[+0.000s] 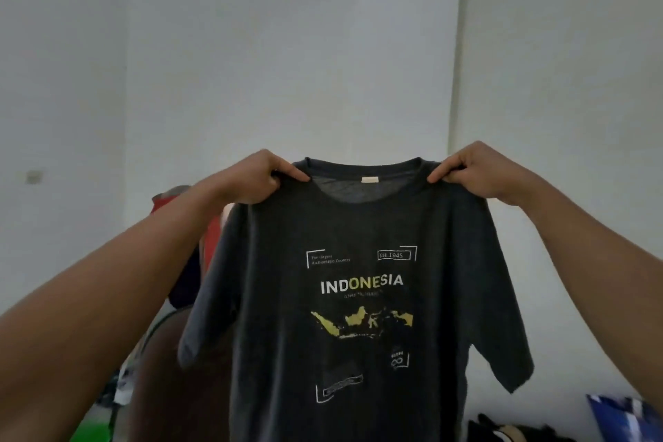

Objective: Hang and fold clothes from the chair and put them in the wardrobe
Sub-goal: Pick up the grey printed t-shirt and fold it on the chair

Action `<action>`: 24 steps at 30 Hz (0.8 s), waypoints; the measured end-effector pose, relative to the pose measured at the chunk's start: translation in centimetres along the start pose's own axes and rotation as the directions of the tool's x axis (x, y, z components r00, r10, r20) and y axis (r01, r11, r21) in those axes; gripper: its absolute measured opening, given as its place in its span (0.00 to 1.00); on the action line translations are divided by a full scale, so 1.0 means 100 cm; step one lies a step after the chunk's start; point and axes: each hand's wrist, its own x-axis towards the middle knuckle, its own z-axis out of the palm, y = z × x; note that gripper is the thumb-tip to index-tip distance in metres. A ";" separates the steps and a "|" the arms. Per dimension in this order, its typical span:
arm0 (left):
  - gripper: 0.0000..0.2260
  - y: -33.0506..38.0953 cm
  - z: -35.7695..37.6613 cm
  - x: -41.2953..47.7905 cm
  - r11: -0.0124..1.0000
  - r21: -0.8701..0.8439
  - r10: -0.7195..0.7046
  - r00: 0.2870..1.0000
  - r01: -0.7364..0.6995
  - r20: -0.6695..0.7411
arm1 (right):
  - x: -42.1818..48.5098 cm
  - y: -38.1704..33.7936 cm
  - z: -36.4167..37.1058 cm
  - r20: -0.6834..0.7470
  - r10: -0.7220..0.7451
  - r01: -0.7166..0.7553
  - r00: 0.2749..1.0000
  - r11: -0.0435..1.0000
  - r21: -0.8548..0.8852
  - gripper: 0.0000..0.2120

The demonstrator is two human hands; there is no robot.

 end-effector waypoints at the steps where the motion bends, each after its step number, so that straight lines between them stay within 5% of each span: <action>1: 0.29 0.004 0.001 0.006 1.000 -0.014 0.021 1.000 -0.021 -0.018 | -0.004 -0.003 -0.004 -0.016 0.005 -0.005 1.000 1.000 -0.022 0.12; 9: 0.22 0.026 0.010 0.047 0.955 -0.275 0.086 0.992 -0.109 -0.096 | -0.033 -0.012 -0.051 -0.136 0.020 -0.041 0.991 0.988 -0.151 0.08; 15: 0.11 0.063 0.011 0.057 0.941 -0.297 0.145 0.986 -0.165 -0.087 | -0.061 -0.005 -0.082 -0.178 0.071 -0.117 0.981 0.958 -0.263 0.11; 20: 0.11 0.082 0.017 0.062 0.935 -0.279 0.194 0.975 -0.217 -0.107 | -0.080 -0.012 -0.102 -0.180 0.097 -0.147 0.979 0.947 -0.287 0.16; 24: 0.10 0.100 0.018 0.066 0.967 -0.116 0.218 0.972 -0.227 -0.082 | -0.088 -0.018 -0.113 -0.174 0.145 -0.201 0.974 0.907 -0.369 0.20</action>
